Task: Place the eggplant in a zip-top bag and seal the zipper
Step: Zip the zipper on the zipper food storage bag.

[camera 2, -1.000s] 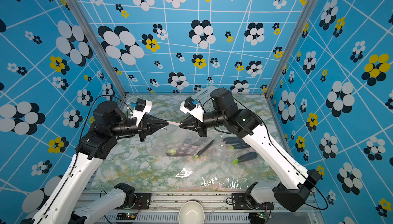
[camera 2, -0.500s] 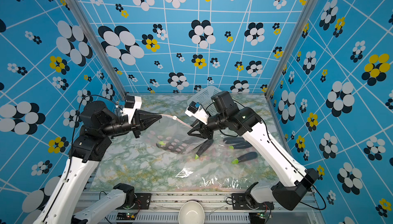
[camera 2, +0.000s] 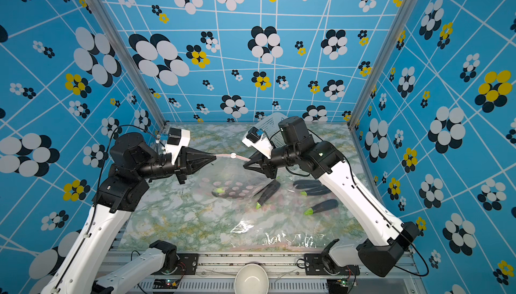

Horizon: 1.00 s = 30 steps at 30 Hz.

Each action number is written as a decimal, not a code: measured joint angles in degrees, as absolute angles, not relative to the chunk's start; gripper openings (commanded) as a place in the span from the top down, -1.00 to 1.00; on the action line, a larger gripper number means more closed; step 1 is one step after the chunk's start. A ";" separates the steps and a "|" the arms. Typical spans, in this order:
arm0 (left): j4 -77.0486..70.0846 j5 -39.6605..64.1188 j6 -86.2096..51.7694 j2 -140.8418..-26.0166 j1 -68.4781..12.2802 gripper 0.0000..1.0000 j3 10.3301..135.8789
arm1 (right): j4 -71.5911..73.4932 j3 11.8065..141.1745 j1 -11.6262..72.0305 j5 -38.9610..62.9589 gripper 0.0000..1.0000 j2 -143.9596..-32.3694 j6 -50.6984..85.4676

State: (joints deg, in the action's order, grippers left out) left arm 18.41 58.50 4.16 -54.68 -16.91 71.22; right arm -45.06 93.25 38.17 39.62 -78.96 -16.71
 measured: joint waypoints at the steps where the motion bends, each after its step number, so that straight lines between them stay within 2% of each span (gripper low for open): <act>1: 18.98 58.02 4.56 -54.68 -16.91 0.78 71.20 | -44.84 93.25 38.17 39.72 1.00 -79.11 -17.04; 3: 20.32 56.34 5.54 -54.63 -16.91 0.36 71.20 | -44.75 93.25 38.17 39.70 1.00 -79.24 -17.15; 5: 21.78 54.74 6.35 -54.54 -16.91 0.07 71.20 | -45.78 93.60 38.46 38.72 1.00 -79.26 -18.22; 7: 23.59 53.58 8.34 -54.52 -17.06 -0.12 71.22 | -47.94 94.63 39.22 36.56 1.00 -79.42 -20.40; 10: 26.76 52.03 12.21 -54.48 -18.22 -0.25 71.40 | -51.86 96.47 40.99 32.91 1.00 -79.81 -24.10; 19: 34.98 48.14 23.99 -57.12 -24.97 -0.30 75.26 | -58.54 99.02 43.33 28.75 1.00 -80.97 -29.71; 26: 39.09 46.59 27.14 -62.15 -28.05 -0.18 79.33 | -60.73 99.50 44.14 27.70 1.00 -82.17 -30.96; 30: 39.55 46.46 27.14 -63.88 -29.43 -0.05 79.81 | -60.95 99.50 44.25 27.70 1.00 -82.26 -30.96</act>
